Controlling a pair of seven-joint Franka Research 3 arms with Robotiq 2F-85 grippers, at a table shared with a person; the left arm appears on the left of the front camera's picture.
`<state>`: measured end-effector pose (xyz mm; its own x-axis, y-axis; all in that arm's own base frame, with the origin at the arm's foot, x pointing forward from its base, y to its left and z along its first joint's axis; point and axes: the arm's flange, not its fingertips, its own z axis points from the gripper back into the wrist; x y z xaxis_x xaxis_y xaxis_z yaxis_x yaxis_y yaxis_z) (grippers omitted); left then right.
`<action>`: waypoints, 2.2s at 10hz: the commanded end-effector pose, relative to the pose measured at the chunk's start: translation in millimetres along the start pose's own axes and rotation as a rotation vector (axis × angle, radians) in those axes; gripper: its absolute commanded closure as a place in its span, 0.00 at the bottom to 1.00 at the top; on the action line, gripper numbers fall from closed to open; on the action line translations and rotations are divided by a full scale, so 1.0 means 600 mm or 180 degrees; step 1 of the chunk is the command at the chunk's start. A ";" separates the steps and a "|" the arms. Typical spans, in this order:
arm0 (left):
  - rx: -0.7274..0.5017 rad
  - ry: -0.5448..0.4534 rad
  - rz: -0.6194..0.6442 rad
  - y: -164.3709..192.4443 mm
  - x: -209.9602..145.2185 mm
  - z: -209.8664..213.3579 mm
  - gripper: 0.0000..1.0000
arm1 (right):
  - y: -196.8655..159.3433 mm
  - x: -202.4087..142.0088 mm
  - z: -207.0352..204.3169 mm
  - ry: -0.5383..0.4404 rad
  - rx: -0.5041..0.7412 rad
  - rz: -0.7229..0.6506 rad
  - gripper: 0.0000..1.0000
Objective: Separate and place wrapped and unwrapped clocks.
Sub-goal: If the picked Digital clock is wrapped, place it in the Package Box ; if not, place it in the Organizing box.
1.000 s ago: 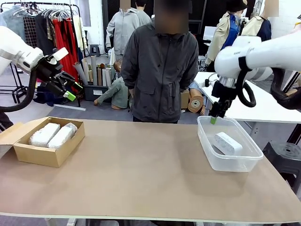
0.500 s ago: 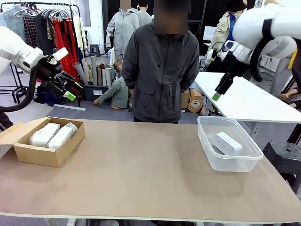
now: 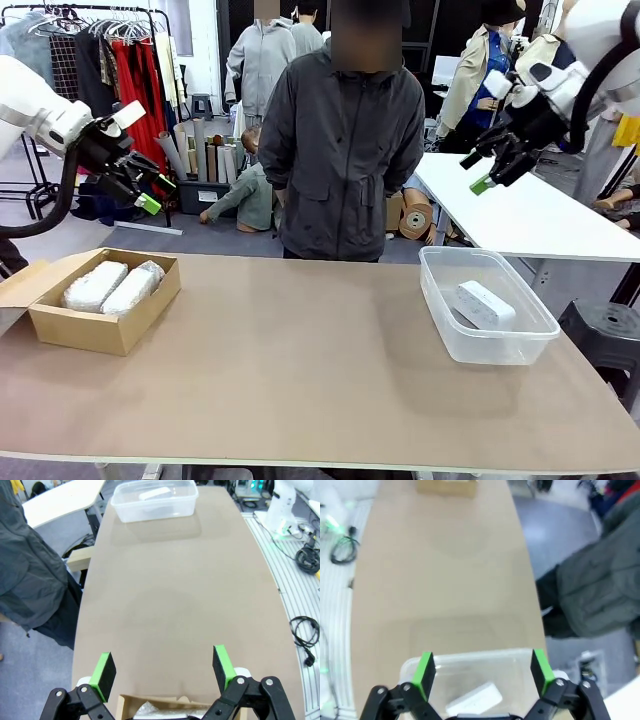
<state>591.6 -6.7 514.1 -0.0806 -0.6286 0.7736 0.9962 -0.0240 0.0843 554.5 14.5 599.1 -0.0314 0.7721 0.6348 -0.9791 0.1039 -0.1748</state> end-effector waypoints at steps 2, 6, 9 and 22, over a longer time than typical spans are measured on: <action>-0.0017 0.0005 -0.0007 -0.003 0.002 0.002 0.00 | 0.002 -0.036 0.031 -0.0369 0.0271 -0.0065 0.00; -0.0017 0.0005 -0.0007 -0.003 0.002 0.002 0.00 | -0.010 -0.088 0.049 -0.0737 0.0349 -0.0213 0.00; -0.0017 0.0005 -0.0007 -0.003 0.002 0.002 0.00 | -0.014 -0.105 0.043 -0.0776 0.0348 -0.0324 0.00; -0.0017 0.0005 -0.0007 -0.003 0.002 0.002 0.00 | -0.007 -0.111 0.039 -0.0678 0.0357 -0.0382 0.00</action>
<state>591.6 -6.7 514.1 -0.0806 -0.6285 0.7736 0.9962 -0.0240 0.0843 557.2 -51.8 574.2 0.0673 0.6090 0.7903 -0.9931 0.1169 -0.0054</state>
